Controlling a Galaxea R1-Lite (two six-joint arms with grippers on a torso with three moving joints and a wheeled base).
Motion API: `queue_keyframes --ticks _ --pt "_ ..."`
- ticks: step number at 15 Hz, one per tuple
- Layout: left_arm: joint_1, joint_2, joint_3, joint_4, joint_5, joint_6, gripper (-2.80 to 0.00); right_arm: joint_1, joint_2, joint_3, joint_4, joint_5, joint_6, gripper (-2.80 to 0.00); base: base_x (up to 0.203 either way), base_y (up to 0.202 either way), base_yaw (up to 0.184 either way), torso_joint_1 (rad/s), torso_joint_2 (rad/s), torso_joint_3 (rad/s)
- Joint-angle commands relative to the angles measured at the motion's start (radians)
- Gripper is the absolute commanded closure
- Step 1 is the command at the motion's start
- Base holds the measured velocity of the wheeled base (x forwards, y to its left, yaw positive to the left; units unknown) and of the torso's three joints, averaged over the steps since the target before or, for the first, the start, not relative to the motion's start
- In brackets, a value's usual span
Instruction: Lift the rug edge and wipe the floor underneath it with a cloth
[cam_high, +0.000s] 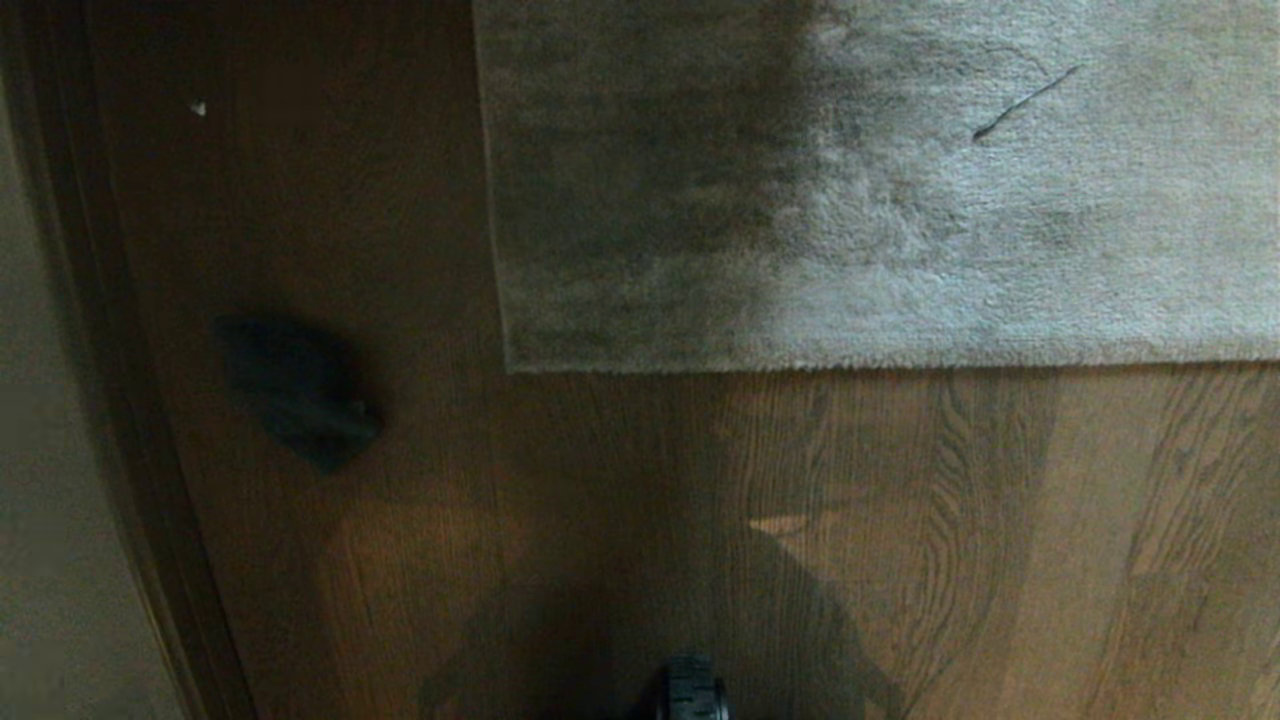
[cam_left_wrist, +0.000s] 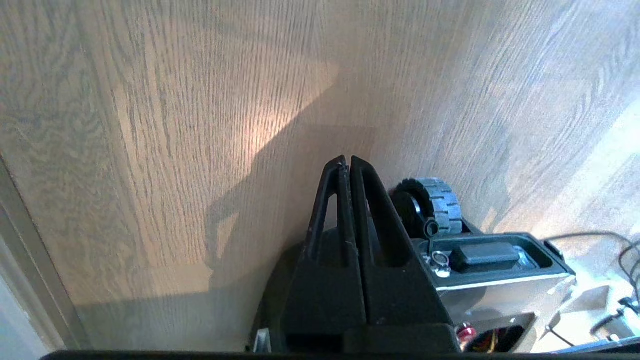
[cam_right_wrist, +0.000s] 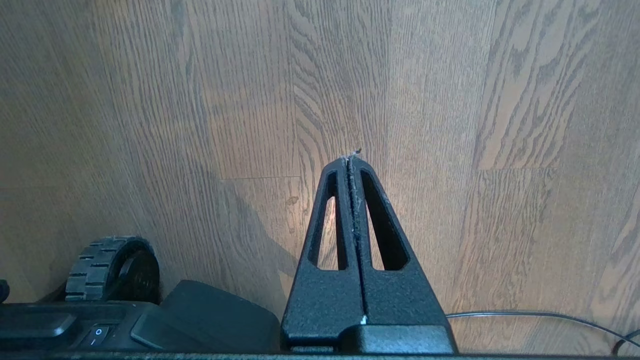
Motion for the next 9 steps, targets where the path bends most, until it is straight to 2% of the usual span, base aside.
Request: queue_keyframes --ticks 1,4,5,7,9 --pt "0.012 -0.035 -0.001 -0.001 -0.001 -0.001 0.00 0.000 0.001 0.000 0.000 0.001 0.000 0.00 0.000 0.000 0.000 0.000 0.00 0.000" --pt "0.031 -0.195 -0.004 0.013 0.003 0.000 0.00 0.000 0.001 0.000 0.000 -0.001 0.000 0.00 0.000 0.000 0.000 0.000 0.00 0.000" --pt "0.035 -0.239 -0.009 0.037 0.029 0.005 0.00 0.000 0.001 0.000 0.000 -0.001 0.002 0.00 0.000 0.000 0.000 0.000 0.00 0.000" --pt "0.038 -0.252 0.003 0.052 0.180 0.024 0.00 0.000 0.001 0.000 0.000 -0.001 0.002 0.00 0.000 0.000 0.000 0.000 0.00 0.000" --pt "0.039 -0.252 0.011 0.051 0.238 0.039 0.00 0.000 0.001 0.000 0.000 -0.001 0.002 0.00 0.000 0.000 0.000 0.000 0.00 0.000"
